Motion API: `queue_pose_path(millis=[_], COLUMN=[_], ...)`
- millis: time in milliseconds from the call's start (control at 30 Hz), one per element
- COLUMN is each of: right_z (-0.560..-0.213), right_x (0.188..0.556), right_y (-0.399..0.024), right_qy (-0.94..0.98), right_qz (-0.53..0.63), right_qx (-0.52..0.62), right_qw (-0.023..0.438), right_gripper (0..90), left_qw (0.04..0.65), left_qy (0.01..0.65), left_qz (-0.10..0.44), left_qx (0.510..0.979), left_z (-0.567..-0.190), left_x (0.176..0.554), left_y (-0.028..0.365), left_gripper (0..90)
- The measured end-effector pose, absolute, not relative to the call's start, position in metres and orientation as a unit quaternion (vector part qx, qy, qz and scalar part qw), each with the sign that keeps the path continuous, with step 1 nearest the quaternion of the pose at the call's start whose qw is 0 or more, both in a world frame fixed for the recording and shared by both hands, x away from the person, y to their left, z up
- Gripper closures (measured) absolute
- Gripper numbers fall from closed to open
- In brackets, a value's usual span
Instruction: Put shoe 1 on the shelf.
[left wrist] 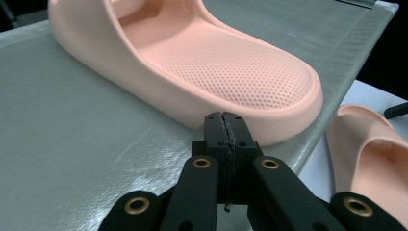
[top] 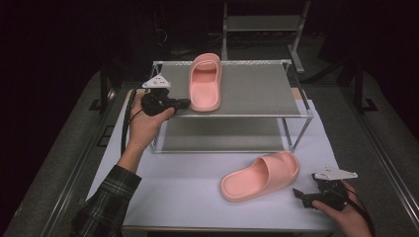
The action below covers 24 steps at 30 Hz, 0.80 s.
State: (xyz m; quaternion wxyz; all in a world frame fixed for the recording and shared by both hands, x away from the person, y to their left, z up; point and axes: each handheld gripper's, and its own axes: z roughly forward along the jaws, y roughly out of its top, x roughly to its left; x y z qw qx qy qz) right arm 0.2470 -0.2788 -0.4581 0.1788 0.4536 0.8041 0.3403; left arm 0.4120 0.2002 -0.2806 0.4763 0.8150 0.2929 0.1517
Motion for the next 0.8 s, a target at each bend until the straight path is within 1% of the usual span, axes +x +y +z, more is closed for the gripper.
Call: queue_pose_path(millis=[200, 300, 467, 600, 633, 667, 800], right_z=[-0.458, -0.458, -0.458, -0.458, -0.458, -0.458, -0.458], right_x=[0.247, 0.247, 0.247, 0.247, 0.247, 0.247, 0.247], right_y=[-0.279, -0.279, -0.279, -0.279, -0.279, -0.279, -0.279], right_qy=[0.804, 0.804, 0.804, 0.804, 0.804, 0.804, 0.804], right_qz=[0.340, 0.340, 0.340, 0.340, 0.340, 0.339, 0.340], right_qx=[0.454, 0.454, 0.454, 0.454, 0.454, 0.454, 0.454], right_qw=[0.179, 0.178, 0.178, 0.179, 0.178, 0.178, 0.179], right_gripper=[8.9, 8.9, 8.9, 8.9, 8.9, 8.9, 8.9], left_qw=[0.476, 0.476, 0.478, 0.478, 0.475, 0.475, 0.473], left_qy=[0.294, 0.295, 0.291, 0.292, 0.293, 0.292, 0.287], left_qz=[0.154, 0.160, 0.144, 0.134, 0.131, 0.131, 0.133], left_qx=[0.815, 0.813, 0.816, 0.817, 0.819, 0.820, 0.822], left_z=[-0.279, -0.273, -0.267, -0.264, -0.264, -0.264, -0.265], left_x=[0.410, 0.404, 0.394, 0.387, 0.383, 0.378, 0.368], left_y=[0.203, 0.211, 0.217, 0.220, 0.222, 0.224, 0.228], left_gripper=[89.5, 81.8, 66.0, 50.2, 50.2, 43.5, 36.6])
